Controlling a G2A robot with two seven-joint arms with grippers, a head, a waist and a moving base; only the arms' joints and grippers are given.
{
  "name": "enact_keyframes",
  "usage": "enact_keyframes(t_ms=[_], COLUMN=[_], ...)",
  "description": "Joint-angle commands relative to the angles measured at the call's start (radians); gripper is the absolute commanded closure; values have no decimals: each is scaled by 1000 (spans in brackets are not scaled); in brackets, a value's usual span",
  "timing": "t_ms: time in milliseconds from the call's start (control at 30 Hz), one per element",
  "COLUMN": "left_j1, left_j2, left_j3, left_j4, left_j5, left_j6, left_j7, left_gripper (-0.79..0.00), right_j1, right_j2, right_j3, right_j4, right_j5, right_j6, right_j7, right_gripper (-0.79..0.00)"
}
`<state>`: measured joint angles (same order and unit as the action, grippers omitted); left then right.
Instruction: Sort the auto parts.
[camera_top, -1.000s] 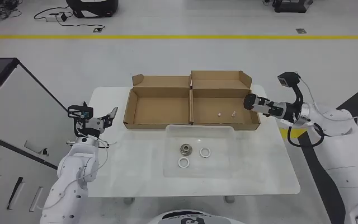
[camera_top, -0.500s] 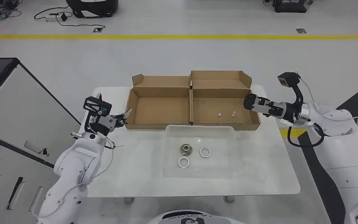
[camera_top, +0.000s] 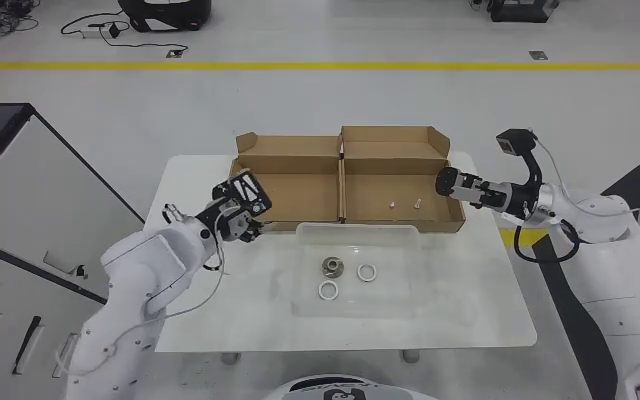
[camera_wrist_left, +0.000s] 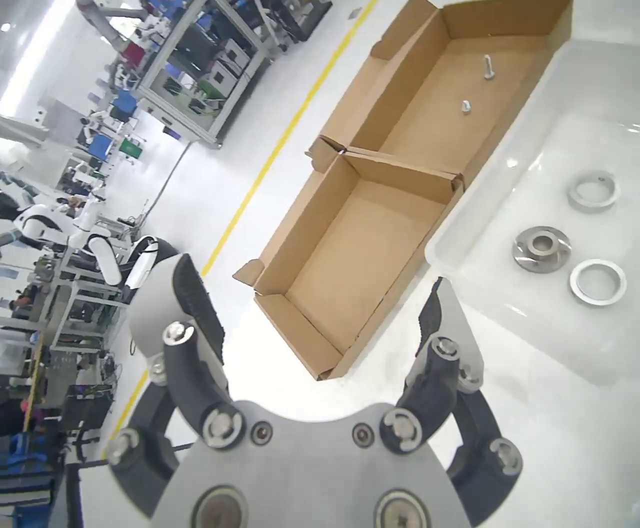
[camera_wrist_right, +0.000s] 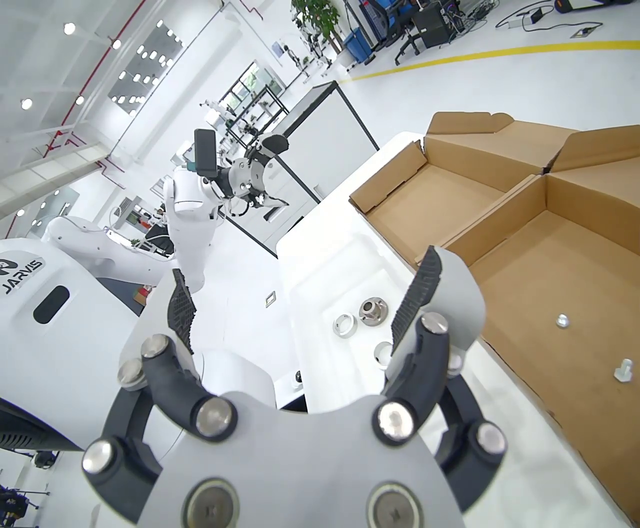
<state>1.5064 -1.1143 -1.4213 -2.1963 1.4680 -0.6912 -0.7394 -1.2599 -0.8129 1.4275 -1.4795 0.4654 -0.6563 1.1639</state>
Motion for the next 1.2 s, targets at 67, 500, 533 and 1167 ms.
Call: enact_keyframes(t_ms=[67, 500, 533, 1167], left_j1=[-77, -367, -393, -827], left_j2=[-6, -23, -23, -33], left_j3=[94, 405, 427, 844], left_j4=[-12, 56, 65, 224], left_j5=[-60, -203, -223, -528], left_j6=[1, 85, 100, 255], left_j7=[-157, -475, -490, -645], left_gripper=[-785, -785, -785, -785], right_j1=[0, 0, 0, 0], right_j2=[0, 0, 0, 0], right_j3=[0, 0, 0, 0], right_j4=[0, 0, 0, 0], right_j5=[0, 0, 0, 0], right_j6=[0, 0, 0, 0], right_j7=[0, 0, 0, 0], right_gripper=[-785, -785, -785, -785])
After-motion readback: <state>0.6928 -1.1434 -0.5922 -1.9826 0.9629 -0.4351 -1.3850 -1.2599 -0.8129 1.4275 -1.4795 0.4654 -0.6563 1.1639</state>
